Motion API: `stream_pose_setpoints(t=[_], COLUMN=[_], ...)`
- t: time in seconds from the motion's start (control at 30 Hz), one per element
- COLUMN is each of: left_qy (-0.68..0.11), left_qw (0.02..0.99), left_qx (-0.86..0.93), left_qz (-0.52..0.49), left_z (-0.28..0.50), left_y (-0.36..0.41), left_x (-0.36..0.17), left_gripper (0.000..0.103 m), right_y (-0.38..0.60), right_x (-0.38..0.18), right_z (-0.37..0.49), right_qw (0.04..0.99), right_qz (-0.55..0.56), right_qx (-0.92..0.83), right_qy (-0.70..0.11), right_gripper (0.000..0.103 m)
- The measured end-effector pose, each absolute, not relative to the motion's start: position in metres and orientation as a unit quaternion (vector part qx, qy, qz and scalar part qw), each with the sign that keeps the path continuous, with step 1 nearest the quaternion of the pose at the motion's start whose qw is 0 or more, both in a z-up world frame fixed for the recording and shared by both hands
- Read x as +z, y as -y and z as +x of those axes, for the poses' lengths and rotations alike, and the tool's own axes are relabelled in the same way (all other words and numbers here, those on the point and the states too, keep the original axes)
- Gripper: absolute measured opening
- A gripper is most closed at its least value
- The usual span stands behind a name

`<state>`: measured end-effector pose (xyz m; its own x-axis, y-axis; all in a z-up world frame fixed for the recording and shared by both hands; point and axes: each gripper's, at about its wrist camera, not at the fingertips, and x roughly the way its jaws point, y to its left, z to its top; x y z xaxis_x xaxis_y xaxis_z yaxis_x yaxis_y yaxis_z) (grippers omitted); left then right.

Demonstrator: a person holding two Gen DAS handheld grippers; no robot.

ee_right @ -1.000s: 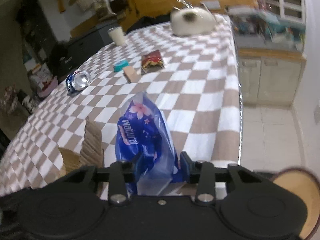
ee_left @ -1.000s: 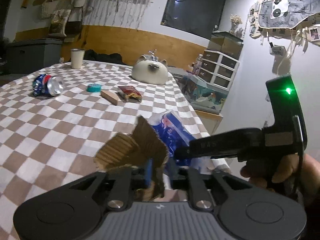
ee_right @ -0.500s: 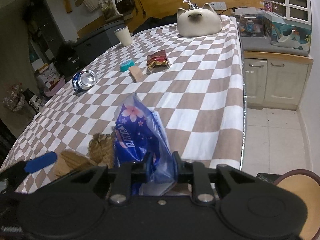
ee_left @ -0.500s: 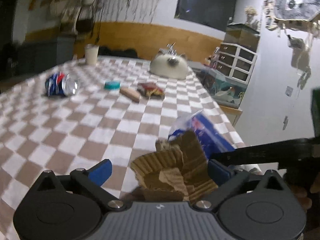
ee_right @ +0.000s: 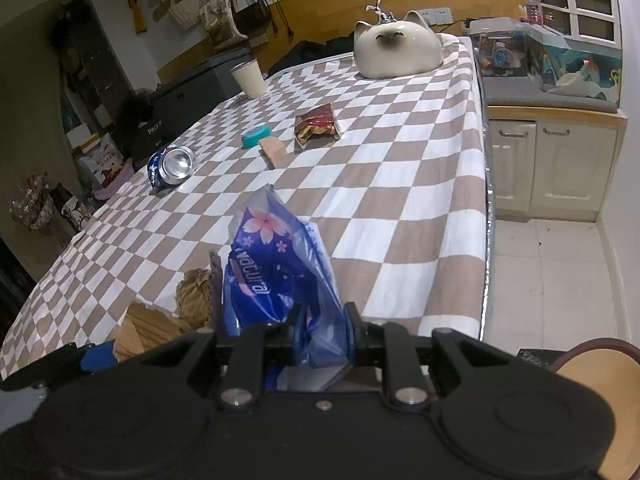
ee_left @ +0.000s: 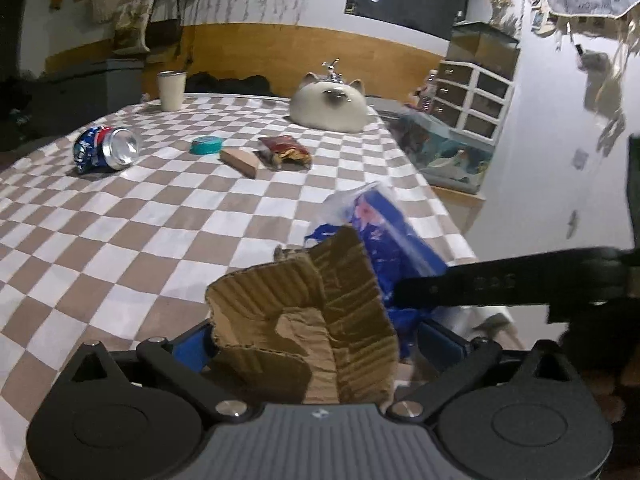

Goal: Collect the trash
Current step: 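Lift the cardboard piece and blue bag off the table, adjusting the left gripper's hold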

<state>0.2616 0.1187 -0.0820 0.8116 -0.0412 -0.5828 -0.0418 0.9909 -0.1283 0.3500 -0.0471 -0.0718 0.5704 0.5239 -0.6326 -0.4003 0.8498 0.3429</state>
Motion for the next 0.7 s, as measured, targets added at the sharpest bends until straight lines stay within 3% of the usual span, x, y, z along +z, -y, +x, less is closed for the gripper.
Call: stream_pose_setpoints(t=[0.07,0.2,0.27,0.37,0.7], left_qy=[-0.308,-0.306,-0.299,-0.299,-0.263], left_qw=[0.949,0.95,0.952,0.951,0.959], left_qx=[0.003,0.005,0.009,0.013,0.029], left_qz=[-0.067,-0.067,-0.065,-0.078,-0.098], left_z=[0.262,0.26,0.258,0.255,0.226], left_y=[-0.12,-0.122,-0.122,-0.128,-0.134], left_x=[-0.082,-0.081,-0.075,-0.072,-0.054], left_gripper=[0.084,0.072,0.058,0.053,0.051], right_y=[0.049,0.049,0.049,0.05,0.057], right_x=[-0.072,-0.071,-0.071,-0.069,-0.054], right_z=[0.35,0.348,0.345,0.339,0.311], right_qw=[0.881,0.88,0.88,0.88,0.897], right_qz=[0.084,0.084,0.084,0.087,0.07], right_qx=[0.263,0.266,0.269,0.271,0.258], right_qy=[-0.384,-0.385,-0.383,-0.381,-0.351], right_gripper=[0.019,0.017,0.015,0.011,0.008])
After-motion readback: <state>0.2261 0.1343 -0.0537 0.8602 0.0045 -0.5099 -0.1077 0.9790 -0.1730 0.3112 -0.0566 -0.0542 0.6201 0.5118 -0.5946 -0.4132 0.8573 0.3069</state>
